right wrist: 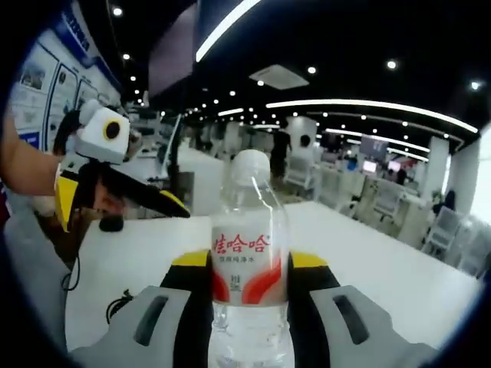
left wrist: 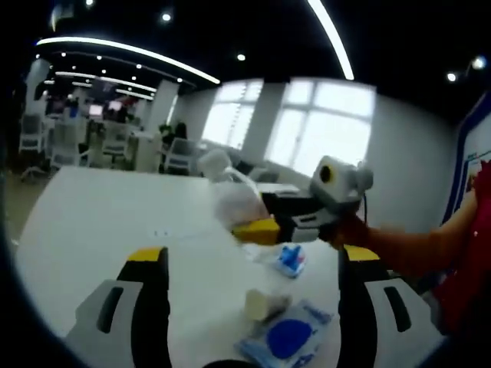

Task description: Arrange the tabletop items into an orderly group along one side of the table until the central work area is clear of visible clutter.

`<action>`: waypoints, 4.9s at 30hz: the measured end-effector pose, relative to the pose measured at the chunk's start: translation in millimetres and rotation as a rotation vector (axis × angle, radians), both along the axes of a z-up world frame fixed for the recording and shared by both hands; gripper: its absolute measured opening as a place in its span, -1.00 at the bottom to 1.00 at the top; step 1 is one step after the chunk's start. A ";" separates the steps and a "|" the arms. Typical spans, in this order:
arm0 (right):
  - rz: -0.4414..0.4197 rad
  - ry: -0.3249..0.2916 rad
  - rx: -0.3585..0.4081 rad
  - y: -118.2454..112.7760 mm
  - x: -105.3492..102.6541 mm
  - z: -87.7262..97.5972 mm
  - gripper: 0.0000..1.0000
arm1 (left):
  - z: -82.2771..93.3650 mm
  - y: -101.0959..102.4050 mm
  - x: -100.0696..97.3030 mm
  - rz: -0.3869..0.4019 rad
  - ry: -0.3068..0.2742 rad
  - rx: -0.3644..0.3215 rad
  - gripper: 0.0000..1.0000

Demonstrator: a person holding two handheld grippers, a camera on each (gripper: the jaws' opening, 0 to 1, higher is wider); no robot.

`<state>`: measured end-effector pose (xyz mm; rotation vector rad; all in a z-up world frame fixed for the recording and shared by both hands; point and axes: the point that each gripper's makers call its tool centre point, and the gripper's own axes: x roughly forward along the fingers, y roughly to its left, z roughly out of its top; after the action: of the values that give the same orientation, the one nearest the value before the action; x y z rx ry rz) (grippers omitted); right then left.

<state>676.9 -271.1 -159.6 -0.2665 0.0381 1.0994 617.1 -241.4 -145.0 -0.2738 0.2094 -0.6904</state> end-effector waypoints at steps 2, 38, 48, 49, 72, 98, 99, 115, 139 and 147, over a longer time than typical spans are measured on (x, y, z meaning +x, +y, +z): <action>-0.004 -0.020 0.036 6.5 -5.2 9.8 -0.31 | 9.3 2.5 2.0 0.007 -0.013 -0.016 0.74; -0.047 -0.117 0.277 54.7 -60.5 70.4 -0.29 | 65.2 17.9 15.0 0.086 -0.038 -0.153 0.23; -0.049 -0.123 0.273 58.3 -63.4 69.8 -0.29 | 61.9 18.4 16.6 0.087 -0.028 -0.137 0.03; -0.051 -0.123 0.272 58.4 -63.3 69.5 -0.29 | 62.1 17.4 15.8 0.085 -0.028 -0.136 0.00; -0.035 -0.146 0.217 65.8 -71.8 72.0 -0.21 | 67.5 20.6 7.4 0.036 -0.023 -0.113 -0.26; 0.447 0.374 0.061 52.9 -104.1 55.6 0.04 | 74.0 30.1 -26.9 -0.208 -0.082 -0.053 -0.27; 0.491 0.380 0.067 54.9 -110.3 58.9 0.05 | 74.6 28.5 -30.0 -0.228 -0.088 -0.052 -0.27; 0.674 0.426 -0.059 88.4 -136.7 56.5 -0.12 | 81.8 21.1 -48.5 -0.383 -0.128 -0.011 -0.26; 0.599 0.157 -0.179 108.3 -89.2 -36.6 -0.30 | -18.9 42.0 -15.5 -0.436 -0.124 0.324 -0.24; 0.559 0.201 -0.167 116.0 -74.0 -84.0 -0.30 | -64.3 53.8 0.6 -0.439 -0.033 0.356 -0.25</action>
<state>602.9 -155.1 -243.6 -0.3254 0.2467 1.6804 617.7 -187.5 -209.3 0.1314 0.3611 -1.0736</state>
